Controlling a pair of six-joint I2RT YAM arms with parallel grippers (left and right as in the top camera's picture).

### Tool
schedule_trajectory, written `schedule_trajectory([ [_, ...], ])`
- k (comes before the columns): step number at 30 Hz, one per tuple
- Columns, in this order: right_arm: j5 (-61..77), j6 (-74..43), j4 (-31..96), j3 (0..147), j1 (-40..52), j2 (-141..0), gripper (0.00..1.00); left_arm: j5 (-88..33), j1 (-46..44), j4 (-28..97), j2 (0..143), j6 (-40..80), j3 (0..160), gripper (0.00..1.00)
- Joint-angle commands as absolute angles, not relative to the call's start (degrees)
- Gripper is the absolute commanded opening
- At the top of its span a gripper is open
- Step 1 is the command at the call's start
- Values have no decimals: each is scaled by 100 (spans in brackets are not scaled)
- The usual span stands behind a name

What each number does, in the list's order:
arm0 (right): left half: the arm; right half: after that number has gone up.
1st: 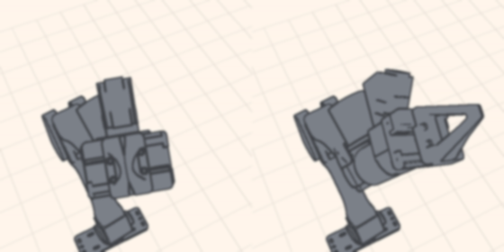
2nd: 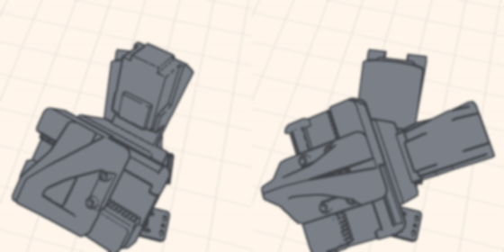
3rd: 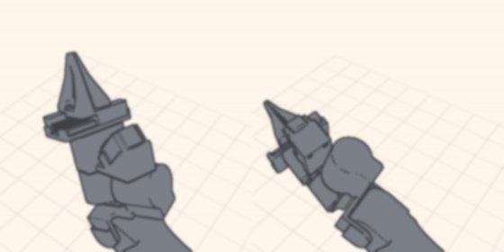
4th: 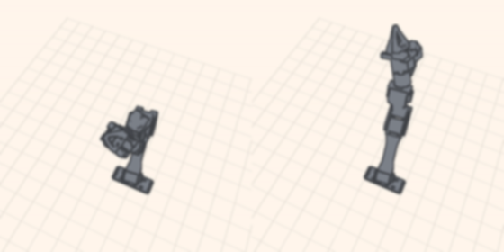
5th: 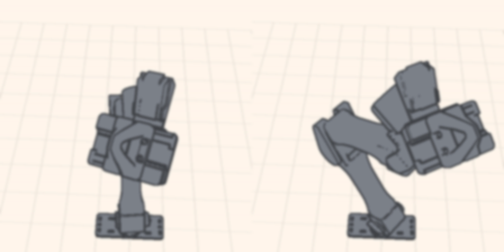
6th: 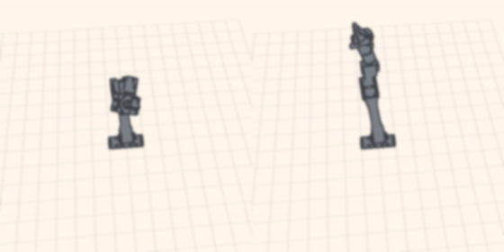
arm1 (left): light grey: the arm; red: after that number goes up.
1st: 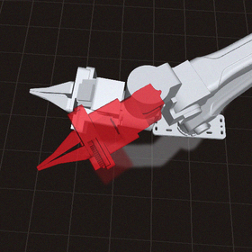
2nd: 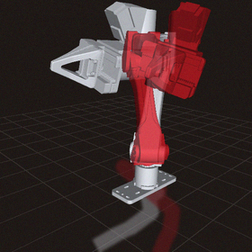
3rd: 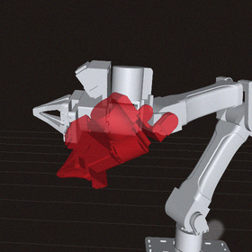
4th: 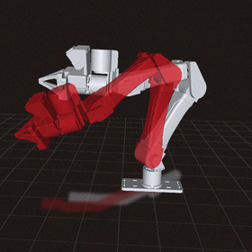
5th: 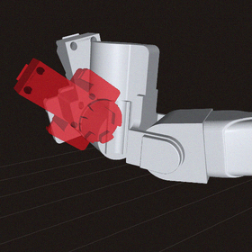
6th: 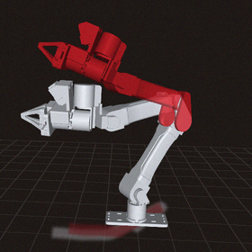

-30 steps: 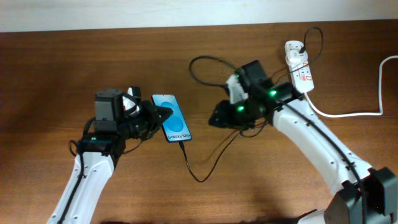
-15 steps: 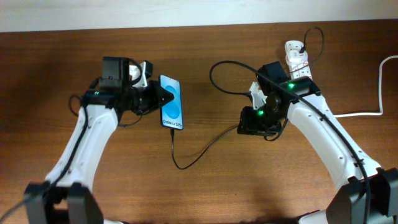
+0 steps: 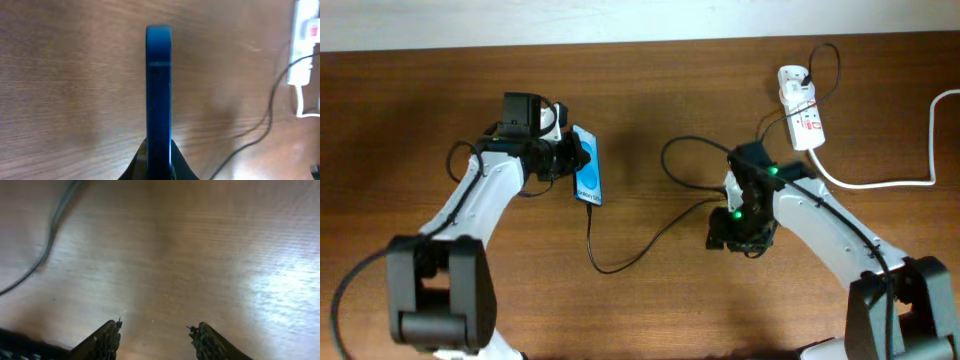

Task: Plug charger to phone and switch on socket
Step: 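Open the right gripper and withdraw it from the plugged phone, then lower the phone flat onto the table with the left gripper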

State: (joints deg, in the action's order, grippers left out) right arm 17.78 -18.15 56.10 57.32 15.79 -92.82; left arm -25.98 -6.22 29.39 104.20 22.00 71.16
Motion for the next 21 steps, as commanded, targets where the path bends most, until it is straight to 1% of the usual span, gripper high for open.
schedule_trajectory([
  [1, 1730, -2005, 5398, 5242, 1573, -9227, 52, -2521, -639, 2814, 10853, 2086, 7227, 0],
  [3, 1730, -2075, 5229, 4960, 1573, -9227, 53, -2521, -639, 2696, 10951, 2086, 7227, 0],
  [5, 1728, -2274, 5043, 4674, 1573, -9227, 54, -2517, -639, 2552, 10978, 2067, 7227, 2],
  [7, 1728, -2508, 4737, 4294, 1573, -9227, 56, -2499, -639, 2447, 10980, 1848, 7227, 5],
  [11, 1728, -3201, 4178, 3719, 1573, -9227, 58, -2499, -639, 2445, 10984, 1479, 7227, 4],
  [17, 1728, -3352, 3935, 3616, 1573, -9227, 62, -2460, -639, 2447, 11196, 1380, 7227, 6],
  [19, 1728, -3352, 3911, 3614, 1573, -9227, 62, -2871, -633, 2440, 11463, 1382, 7227, 5],
  [21, 1726, -3352, 3905, 3614, 1573, -9227, 62, -3055, -633, 2445, 11577, 1387, 7227, 6],
])
